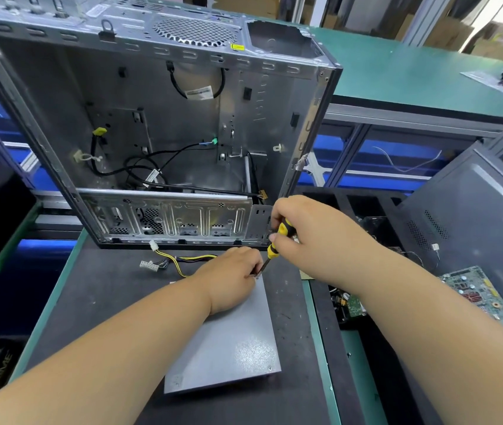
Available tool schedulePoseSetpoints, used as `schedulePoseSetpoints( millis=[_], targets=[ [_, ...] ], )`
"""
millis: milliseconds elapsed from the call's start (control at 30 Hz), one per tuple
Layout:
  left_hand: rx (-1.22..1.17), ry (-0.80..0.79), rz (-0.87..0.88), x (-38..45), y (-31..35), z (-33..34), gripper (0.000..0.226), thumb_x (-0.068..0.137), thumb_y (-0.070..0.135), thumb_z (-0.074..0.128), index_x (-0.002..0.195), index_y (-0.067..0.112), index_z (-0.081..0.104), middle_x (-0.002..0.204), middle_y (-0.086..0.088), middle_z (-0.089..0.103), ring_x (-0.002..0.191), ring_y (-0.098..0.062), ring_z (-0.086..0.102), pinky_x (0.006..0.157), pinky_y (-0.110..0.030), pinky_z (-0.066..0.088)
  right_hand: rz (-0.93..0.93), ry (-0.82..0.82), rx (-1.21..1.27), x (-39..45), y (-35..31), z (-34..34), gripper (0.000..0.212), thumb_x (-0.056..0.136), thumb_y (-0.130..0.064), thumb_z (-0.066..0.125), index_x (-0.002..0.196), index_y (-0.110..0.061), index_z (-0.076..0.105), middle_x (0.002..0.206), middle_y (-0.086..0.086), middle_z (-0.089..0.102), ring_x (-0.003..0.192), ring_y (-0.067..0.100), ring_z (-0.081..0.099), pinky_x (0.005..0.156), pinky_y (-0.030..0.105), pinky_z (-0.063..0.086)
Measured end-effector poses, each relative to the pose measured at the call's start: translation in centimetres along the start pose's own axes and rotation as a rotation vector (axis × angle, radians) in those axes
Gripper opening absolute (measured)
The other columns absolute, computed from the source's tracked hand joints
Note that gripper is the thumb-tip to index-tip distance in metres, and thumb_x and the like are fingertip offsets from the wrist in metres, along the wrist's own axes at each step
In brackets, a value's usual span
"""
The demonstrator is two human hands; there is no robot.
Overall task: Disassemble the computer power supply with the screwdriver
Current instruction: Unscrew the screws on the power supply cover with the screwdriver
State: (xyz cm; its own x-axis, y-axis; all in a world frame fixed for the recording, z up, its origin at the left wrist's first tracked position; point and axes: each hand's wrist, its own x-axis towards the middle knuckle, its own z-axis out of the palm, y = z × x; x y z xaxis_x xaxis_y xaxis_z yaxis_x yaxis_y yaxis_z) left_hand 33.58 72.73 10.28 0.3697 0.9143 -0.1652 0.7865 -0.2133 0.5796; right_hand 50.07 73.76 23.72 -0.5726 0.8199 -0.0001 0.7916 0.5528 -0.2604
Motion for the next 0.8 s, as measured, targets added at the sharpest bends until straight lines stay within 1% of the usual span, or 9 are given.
schedulePoseSetpoints(
  millis=[67, 133, 233, 367, 433, 500, 533, 700, 800],
  targets=[
    [0.009, 0.001, -0.002, -0.05, 0.08, 0.00, 0.034, 0.088, 0.008, 0.044, 0.074, 0.035, 0.028, 0.086, 0.015, 0.036, 0.093, -0.015, 0.033, 0.073, -0.032, 0.027, 0.001, 0.025, -0.116, -0.09, -0.03, 0.01, 0.027, 0.097, -0.051, 0.048, 0.093, -0.024, 0.051, 0.079, -0.007, 0.052, 0.072, 0.012, 0.051, 0.058, 0.029, 0.038],
    [0.015, 0.004, 0.000, -0.08, 0.09, 0.07, 0.032, 0.088, 0.008, 0.044, 0.076, 0.035, 0.029, 0.087, 0.014, 0.036, 0.092, -0.014, 0.032, 0.072, -0.031, 0.025, 0.006, 0.007, -0.065, -0.11, -0.08, -0.02, 0.024, 0.098, -0.047, 0.049, 0.093, -0.024, 0.050, 0.074, -0.008, 0.049, 0.068, 0.009, 0.046, 0.056, 0.027, 0.034],
    [0.027, 0.009, 0.012, -0.07, 0.02, 0.15, 0.022, 0.089, 0.008, 0.043, 0.086, 0.028, 0.034, 0.096, 0.009, 0.038, 0.095, -0.014, 0.033, 0.075, -0.031, 0.027, -0.007, -0.018, 0.056, -0.17, -0.05, -0.06, 0.009, 0.095, -0.031, 0.058, 0.094, -0.026, 0.051, 0.084, -0.011, 0.052, 0.076, 0.008, 0.049, 0.062, 0.024, 0.039],
    [0.036, 0.018, 0.012, -0.10, 0.08, 0.18, 0.020, 0.089, 0.009, 0.044, 0.088, 0.027, 0.034, 0.096, 0.009, 0.037, 0.094, -0.014, 0.033, 0.074, -0.031, 0.025, -0.027, -0.033, 0.081, -0.31, -0.05, -0.20, 0.011, 0.088, -0.020, 0.059, 0.094, -0.026, 0.052, 0.094, -0.011, 0.052, 0.083, 0.010, 0.051, 0.069, 0.024, 0.043],
    [0.034, 0.020, 0.007, -0.16, 0.14, 0.15, 0.020, 0.089, 0.009, 0.043, 0.088, 0.027, 0.035, 0.095, 0.010, 0.037, 0.094, -0.013, 0.032, 0.072, -0.031, 0.024, -0.041, -0.007, -0.008, -0.31, 0.07, -0.17, 0.012, 0.091, -0.033, 0.058, 0.092, -0.024, 0.050, 0.088, -0.010, 0.053, 0.079, 0.013, 0.052, 0.064, 0.027, 0.042],
    [0.026, 0.019, 0.001, -0.21, 0.19, 0.09, 0.021, 0.089, 0.010, 0.043, 0.086, 0.029, 0.034, 0.093, 0.011, 0.036, 0.092, -0.013, 0.032, 0.071, -0.031, 0.025, -0.047, 0.014, -0.098, -0.26, 0.09, -0.18, 0.028, 0.094, -0.052, 0.051, 0.091, -0.025, 0.049, 0.078, -0.008, 0.053, 0.072, 0.011, 0.051, 0.057, 0.028, 0.038],
    [0.027, 0.018, 0.000, -0.22, 0.21, 0.07, 0.021, 0.089, 0.011, 0.043, 0.086, 0.029, 0.033, 0.093, 0.010, 0.036, 0.092, -0.014, 0.033, 0.071, -0.032, 0.025, -0.040, 0.014, -0.108, -0.19, 0.04, -0.23, 0.030, 0.096, -0.054, 0.048, 0.090, -0.025, 0.049, 0.075, -0.008, 0.052, 0.070, 0.010, 0.049, 0.056, 0.027, 0.036],
    [0.040, 0.006, -0.001, -0.21, 0.25, 0.05, 0.018, 0.089, 0.010, 0.042, 0.089, 0.026, 0.035, 0.097, 0.007, 0.039, 0.096, -0.015, 0.035, 0.076, -0.033, 0.031, -0.012, -0.024, -0.045, 0.12, -0.13, -0.11, 0.015, 0.099, -0.038, 0.052, 0.094, -0.025, 0.050, 0.082, -0.005, 0.056, 0.075, 0.015, 0.050, 0.060, 0.031, 0.037],
    [0.041, 0.006, -0.001, -0.23, 0.27, 0.03, 0.018, 0.089, 0.009, 0.042, 0.089, 0.026, 0.036, 0.097, 0.007, 0.039, 0.095, -0.015, 0.035, 0.076, -0.033, 0.031, -0.025, -0.022, -0.023, -0.06, -0.13, -0.10, 0.010, 0.098, -0.033, 0.055, 0.096, -0.025, 0.050, 0.080, -0.008, 0.053, 0.071, 0.007, 0.048, 0.058, 0.023, 0.036]
  ],
)
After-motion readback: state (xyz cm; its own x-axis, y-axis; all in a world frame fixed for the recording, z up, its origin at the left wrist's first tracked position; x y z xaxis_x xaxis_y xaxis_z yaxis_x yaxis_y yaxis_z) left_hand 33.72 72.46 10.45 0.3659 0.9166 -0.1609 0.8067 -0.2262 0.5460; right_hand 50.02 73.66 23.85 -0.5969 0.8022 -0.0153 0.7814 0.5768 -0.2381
